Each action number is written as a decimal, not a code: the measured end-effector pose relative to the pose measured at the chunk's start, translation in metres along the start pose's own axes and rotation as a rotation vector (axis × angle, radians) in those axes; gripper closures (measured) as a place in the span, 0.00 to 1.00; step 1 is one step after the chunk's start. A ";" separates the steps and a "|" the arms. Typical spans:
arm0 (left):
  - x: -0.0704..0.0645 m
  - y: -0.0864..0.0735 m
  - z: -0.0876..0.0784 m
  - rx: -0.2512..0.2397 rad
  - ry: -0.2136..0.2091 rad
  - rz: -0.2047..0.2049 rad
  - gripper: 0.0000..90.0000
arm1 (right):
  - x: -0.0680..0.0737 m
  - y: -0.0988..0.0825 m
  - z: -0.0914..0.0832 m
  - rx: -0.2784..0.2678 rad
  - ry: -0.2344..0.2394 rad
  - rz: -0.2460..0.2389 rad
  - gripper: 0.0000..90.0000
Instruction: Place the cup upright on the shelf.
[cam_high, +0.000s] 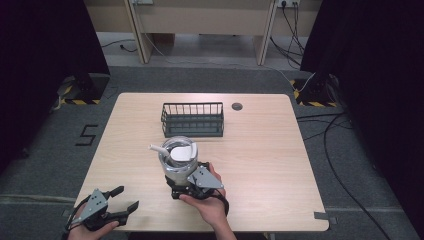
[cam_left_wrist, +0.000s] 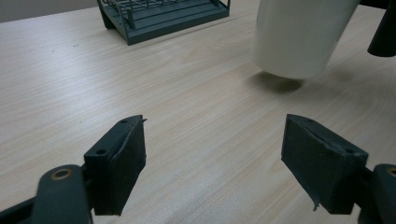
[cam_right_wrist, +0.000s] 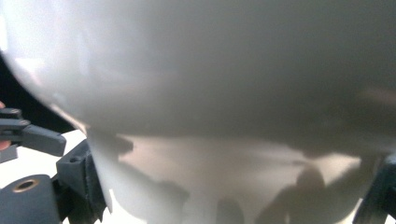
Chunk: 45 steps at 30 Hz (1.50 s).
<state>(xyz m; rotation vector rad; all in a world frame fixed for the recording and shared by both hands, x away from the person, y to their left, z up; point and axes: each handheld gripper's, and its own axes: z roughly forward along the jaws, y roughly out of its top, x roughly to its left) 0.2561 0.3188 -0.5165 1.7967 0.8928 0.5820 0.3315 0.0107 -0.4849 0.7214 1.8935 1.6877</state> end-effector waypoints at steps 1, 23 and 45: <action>0.000 0.000 0.000 -0.001 0.000 -0.001 0.24 | 0.000 0.000 0.000 0.000 0.000 0.000 0.11; 0.001 0.000 0.000 -0.005 0.001 -0.005 0.24 | -0.028 0.021 0.007 0.013 -0.104 0.007 0.11; 0.002 0.000 0.000 -0.006 0.000 -0.014 0.25 | -0.058 0.039 0.016 0.008 -0.171 0.012 0.11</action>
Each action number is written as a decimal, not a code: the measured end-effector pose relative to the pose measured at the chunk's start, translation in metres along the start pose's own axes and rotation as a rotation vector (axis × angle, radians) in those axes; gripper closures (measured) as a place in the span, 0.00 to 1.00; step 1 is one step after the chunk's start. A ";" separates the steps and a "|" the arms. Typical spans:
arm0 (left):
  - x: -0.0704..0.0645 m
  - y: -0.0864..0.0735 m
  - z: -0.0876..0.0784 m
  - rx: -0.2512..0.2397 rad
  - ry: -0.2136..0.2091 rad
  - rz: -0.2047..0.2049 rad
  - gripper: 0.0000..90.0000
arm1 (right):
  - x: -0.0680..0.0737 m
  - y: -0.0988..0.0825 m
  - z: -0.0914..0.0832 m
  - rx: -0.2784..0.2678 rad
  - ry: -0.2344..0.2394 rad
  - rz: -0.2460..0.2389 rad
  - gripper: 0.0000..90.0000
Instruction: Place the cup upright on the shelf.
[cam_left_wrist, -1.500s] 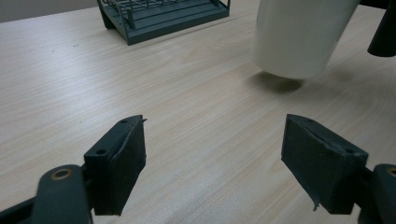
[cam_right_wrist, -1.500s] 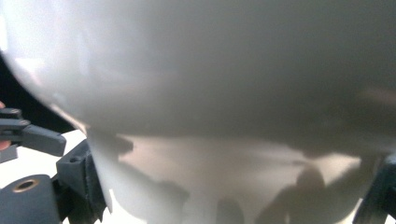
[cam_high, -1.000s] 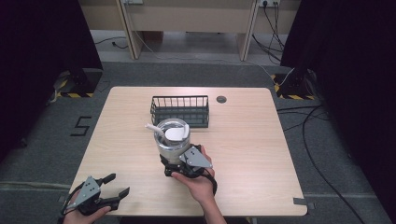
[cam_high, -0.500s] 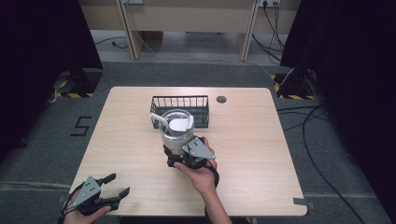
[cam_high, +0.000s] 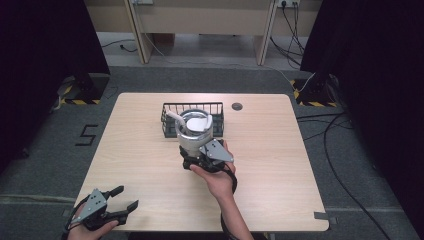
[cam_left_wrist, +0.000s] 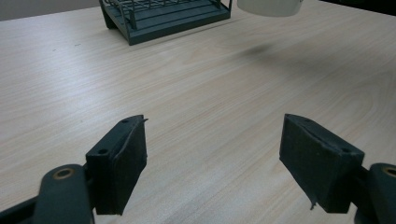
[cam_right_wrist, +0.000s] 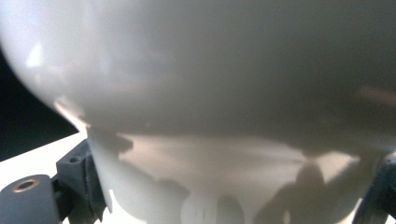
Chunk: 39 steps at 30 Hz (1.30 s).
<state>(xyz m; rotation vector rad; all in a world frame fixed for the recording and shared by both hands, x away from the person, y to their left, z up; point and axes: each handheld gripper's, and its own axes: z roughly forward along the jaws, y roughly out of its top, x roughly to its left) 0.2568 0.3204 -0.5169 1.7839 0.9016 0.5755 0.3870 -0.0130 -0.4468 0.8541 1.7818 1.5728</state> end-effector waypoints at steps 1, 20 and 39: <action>0.000 0.000 0.000 0.000 0.000 0.000 0.25 | -0.001 0.001 0.001 -0.007 -0.003 -0.003 0.11; 0.001 0.000 -0.001 -0.002 0.004 0.000 0.25 | -0.024 0.020 0.021 -0.012 -0.068 0.008 0.11; 0.002 0.000 0.000 -0.008 0.003 -0.010 0.25 | -0.040 0.046 0.047 -0.025 -0.102 0.006 0.11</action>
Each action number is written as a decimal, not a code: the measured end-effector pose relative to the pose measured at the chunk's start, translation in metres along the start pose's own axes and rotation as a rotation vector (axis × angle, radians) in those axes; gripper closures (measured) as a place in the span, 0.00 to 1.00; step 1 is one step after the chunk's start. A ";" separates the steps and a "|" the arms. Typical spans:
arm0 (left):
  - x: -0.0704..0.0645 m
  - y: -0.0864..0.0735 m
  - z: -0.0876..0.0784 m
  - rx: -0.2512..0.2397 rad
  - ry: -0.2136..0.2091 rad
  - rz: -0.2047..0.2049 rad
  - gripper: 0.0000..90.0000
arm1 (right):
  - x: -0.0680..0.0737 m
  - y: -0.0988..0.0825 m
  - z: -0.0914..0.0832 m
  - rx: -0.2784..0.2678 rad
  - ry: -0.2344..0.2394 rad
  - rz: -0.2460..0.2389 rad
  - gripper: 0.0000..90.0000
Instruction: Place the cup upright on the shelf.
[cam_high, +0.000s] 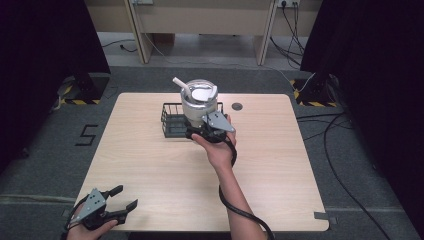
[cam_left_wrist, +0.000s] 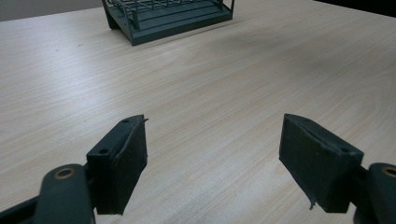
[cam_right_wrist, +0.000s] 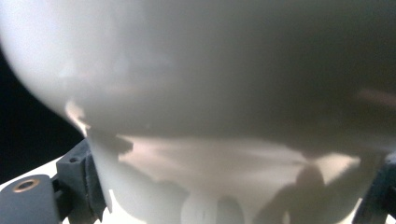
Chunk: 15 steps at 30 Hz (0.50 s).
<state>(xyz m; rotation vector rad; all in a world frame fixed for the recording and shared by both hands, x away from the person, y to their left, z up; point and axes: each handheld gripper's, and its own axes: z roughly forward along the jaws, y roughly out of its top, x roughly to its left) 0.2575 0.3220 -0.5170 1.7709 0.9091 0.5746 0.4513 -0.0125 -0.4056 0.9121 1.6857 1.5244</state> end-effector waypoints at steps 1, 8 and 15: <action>0.000 0.000 0.000 0.000 0.000 0.001 0.25 | -0.001 0.002 0.001 -0.002 -0.001 -0.001 0.11; 0.000 0.000 0.000 -0.001 0.000 0.002 0.25 | -0.004 0.008 0.010 -0.009 -0.017 0.002 0.11; 0.001 0.000 0.000 -0.002 0.001 0.000 0.26 | -0.010 0.018 0.019 -0.020 -0.031 0.003 0.11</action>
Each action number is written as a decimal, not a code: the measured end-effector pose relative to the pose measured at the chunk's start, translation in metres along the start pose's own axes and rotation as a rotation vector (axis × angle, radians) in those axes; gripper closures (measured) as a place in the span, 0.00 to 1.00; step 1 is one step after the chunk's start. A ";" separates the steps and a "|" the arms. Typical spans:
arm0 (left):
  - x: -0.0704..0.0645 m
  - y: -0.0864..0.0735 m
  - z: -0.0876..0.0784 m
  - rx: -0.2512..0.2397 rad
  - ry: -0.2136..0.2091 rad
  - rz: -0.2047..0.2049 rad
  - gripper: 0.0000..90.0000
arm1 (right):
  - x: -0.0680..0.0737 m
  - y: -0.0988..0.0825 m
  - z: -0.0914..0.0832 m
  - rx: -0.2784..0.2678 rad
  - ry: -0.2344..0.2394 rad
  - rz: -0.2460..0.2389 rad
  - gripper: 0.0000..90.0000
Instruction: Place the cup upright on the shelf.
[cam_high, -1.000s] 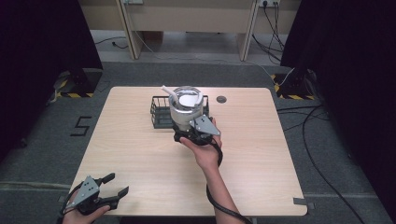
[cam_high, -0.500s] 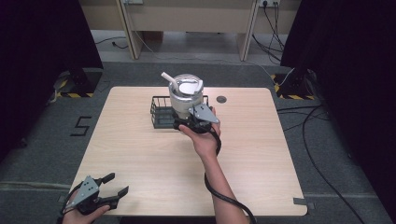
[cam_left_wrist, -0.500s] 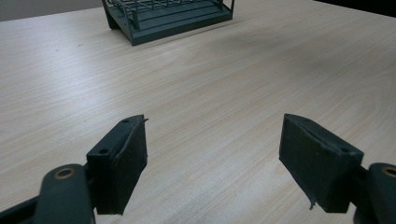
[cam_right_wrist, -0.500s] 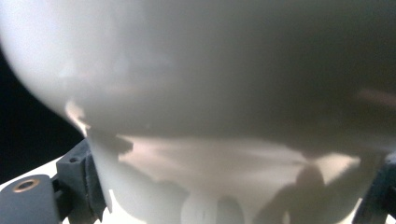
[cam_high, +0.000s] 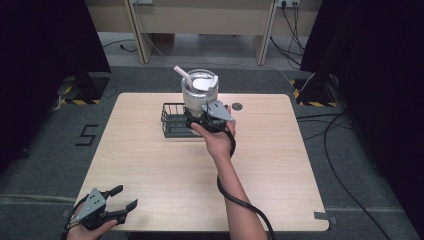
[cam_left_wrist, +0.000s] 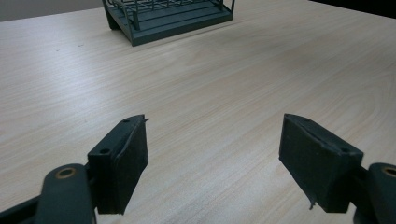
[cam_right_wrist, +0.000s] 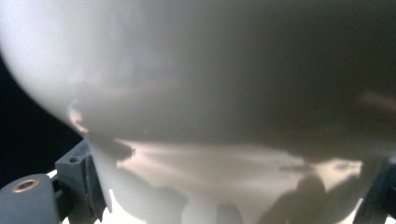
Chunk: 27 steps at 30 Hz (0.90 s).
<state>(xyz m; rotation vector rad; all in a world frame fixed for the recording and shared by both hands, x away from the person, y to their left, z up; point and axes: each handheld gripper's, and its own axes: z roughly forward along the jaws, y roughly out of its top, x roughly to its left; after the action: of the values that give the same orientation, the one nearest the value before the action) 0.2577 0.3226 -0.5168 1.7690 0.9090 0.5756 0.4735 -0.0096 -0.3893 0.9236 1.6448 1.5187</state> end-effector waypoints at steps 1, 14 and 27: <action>0.000 0.000 0.000 0.001 0.000 0.000 0.26 | -0.001 0.003 0.004 -0.001 -0.005 0.002 0.11; 0.001 0.000 0.000 -0.002 0.005 -0.009 0.26 | -0.011 0.011 0.029 -0.001 -0.025 0.010 0.11; 0.002 -0.001 -0.001 -0.003 0.006 -0.011 0.26 | -0.018 0.012 0.055 0.026 -0.050 0.044 0.11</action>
<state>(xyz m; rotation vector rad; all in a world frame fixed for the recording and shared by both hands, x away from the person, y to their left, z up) 0.2578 0.3244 -0.5172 1.7593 0.9210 0.5750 0.5308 0.0027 -0.3802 1.0101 1.6220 1.4953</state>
